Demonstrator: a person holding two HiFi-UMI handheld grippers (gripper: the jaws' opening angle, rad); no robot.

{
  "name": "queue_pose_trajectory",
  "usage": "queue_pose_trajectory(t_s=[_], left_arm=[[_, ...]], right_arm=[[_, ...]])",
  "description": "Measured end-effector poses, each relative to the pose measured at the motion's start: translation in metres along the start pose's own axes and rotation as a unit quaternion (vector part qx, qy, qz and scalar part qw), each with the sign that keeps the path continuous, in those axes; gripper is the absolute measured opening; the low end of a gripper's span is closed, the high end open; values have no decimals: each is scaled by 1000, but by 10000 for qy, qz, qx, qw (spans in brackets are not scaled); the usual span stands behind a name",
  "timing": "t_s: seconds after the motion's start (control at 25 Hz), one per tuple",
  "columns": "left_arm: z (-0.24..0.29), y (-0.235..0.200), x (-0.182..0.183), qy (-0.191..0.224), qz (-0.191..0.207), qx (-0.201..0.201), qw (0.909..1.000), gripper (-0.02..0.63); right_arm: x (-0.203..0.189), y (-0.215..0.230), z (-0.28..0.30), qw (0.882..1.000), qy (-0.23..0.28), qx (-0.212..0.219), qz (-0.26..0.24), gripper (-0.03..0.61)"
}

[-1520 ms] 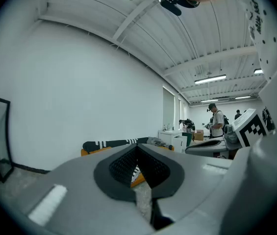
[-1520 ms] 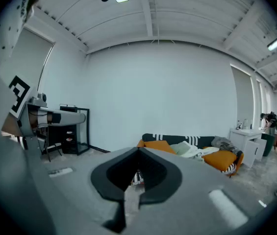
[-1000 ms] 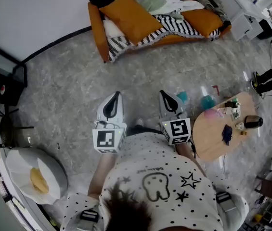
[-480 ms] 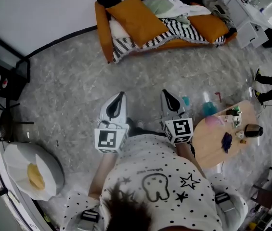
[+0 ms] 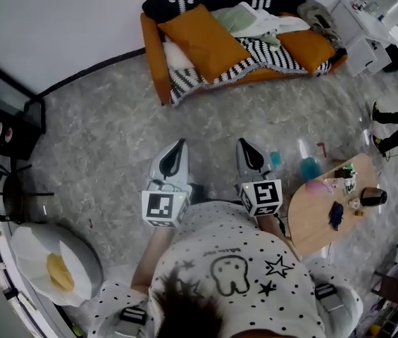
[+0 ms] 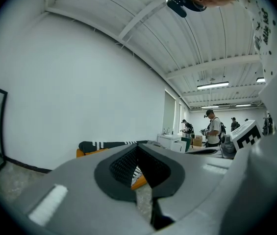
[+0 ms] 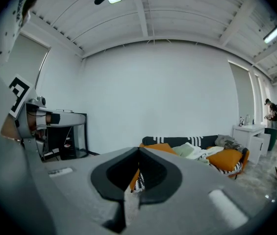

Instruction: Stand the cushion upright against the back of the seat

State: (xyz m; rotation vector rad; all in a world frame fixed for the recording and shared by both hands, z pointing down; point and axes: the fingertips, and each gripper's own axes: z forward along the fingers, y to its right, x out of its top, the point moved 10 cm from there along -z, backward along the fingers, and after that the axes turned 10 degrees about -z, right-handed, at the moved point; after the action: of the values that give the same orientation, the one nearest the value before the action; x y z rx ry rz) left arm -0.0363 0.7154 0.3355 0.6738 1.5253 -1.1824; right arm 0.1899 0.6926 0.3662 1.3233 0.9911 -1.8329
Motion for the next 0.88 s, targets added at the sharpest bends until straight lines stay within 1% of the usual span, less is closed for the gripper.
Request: queue_pose_trajectory(t_s=[0.2,0.48,0.64,0.76,0.88], left_arm=[[8,-26,13,-22,41,33,10000,-5],[14,-51,18,-20,5,132,9999,-5],[16,-64,23,-6,-52,192,9998,-5],[19,-70,24,-50,-44,116,9999,-5],[27,-74,25,-85,-30,46,9999,-5]], right_arm=[[13,-10,23,10000,-26,-42,-39,-5],[9,-17,45,9999,-165,-1,-7,-5],[14,-20,55,9999,-118,-31,2,-5],[16,-22,56,9999,-133,-109,-12,-5],[17,-20,59,9997,-148,-134,-133,-3]])
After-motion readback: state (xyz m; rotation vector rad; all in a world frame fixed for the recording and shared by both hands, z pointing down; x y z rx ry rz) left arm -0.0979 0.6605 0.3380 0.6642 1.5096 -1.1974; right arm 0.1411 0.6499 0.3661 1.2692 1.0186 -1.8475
